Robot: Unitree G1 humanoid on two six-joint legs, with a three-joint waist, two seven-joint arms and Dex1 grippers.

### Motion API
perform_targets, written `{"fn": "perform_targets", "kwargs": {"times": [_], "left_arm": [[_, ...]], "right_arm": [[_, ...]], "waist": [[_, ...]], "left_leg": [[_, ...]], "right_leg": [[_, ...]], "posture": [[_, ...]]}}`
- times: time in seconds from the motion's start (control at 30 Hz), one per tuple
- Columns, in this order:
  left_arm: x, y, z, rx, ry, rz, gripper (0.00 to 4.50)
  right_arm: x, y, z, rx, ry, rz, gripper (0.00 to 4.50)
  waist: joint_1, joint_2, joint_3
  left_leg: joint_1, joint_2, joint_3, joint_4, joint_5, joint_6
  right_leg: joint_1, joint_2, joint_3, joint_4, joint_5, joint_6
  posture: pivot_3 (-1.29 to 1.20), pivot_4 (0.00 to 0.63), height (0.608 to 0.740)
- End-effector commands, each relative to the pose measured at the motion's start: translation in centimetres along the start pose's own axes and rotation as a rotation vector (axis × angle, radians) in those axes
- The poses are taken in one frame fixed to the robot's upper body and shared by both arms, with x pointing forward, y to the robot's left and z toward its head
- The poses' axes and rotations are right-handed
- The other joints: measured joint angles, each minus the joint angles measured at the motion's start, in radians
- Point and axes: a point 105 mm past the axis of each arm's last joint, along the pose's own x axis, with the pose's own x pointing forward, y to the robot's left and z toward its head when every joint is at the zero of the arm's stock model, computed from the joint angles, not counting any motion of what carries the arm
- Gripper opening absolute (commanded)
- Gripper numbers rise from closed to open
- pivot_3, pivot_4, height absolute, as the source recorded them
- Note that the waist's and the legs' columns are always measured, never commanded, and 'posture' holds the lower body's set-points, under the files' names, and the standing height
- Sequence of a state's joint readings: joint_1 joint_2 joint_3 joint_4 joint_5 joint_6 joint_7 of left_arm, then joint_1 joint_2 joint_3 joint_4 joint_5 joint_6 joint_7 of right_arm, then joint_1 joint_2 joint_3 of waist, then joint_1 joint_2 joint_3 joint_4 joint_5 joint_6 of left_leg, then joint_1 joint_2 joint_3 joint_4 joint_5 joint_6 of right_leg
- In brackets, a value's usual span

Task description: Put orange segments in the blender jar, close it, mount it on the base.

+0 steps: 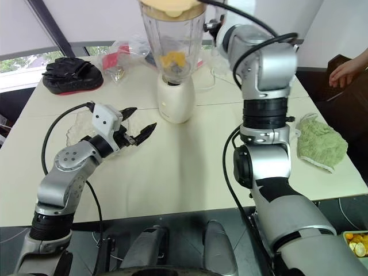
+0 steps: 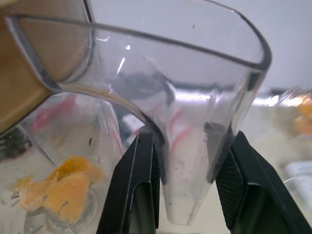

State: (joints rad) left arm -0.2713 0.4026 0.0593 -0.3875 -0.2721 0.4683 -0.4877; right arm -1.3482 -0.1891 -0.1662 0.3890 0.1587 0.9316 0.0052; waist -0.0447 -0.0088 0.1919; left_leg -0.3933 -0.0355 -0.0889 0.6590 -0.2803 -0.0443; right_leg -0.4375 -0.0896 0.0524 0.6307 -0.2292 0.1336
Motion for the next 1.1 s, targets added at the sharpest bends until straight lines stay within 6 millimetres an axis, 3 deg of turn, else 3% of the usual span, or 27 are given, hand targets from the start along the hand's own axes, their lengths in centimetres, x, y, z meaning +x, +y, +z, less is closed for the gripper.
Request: {"fn": "perform_targets", "kwargs": {"times": [0.03, 0.43, 0.83, 1.1], "left_arm": [[-1.0, 0.4, 1.8, 0.003, -0.075, 0.049, 4.15], [-2.1, -0.3, 1.5, 0.006, -0.060, 0.057, 4.15], [-1.6, -0.6, 1.3, 0.006, -0.053, 0.048, 4.15], [-0.9, -0.8, 1.2, 0.003, -0.057, 0.034, 4.15]], "right_arm": [[0.0, 1.0, 5.0, 0.000, -0.179, 0.018, 0.94], [2.7, 1.3, 3.1, -0.065, -0.131, 0.015, 0.94], [2.2, 0.9, 3.2, -0.089, -0.088, 0.021, 0.94], [1.9, 0.9, 1.8, -0.056, -0.028, 0.002, 0.94]], "waist": [[0.000, 0.000, 0.000], [-0.002, 0.000, 0.000], [-0.001, 0.000, 0.000], [0.000, 0.000, 0.000]], "left_leg": [[-0.001, 0.000, 0.000, -0.001, 0.000, 0.000], [-0.001, 0.000, 0.002, -0.010, 0.002, -0.004], [0.000, 0.000, 0.001, -0.010, 0.004, -0.006], [0.000, 0.000, 0.001, -0.010, 0.004, -0.006]], "right_leg": [[-0.001, 0.000, 0.000, 0.000, 0.000, 0.000], [-0.006, -0.001, 0.000, 0.000, 0.000, 0.000], [-0.006, 0.000, 0.000, 0.001, 0.000, -0.001], [-0.006, 0.000, 0.000, 0.000, 0.000, -0.001]], "posture": [[0.00, 0.150, 0.740], [0.00, 0.150, 0.740], [0.00, 0.150, 0.740], [0.00, 0.150, 0.740]]}}
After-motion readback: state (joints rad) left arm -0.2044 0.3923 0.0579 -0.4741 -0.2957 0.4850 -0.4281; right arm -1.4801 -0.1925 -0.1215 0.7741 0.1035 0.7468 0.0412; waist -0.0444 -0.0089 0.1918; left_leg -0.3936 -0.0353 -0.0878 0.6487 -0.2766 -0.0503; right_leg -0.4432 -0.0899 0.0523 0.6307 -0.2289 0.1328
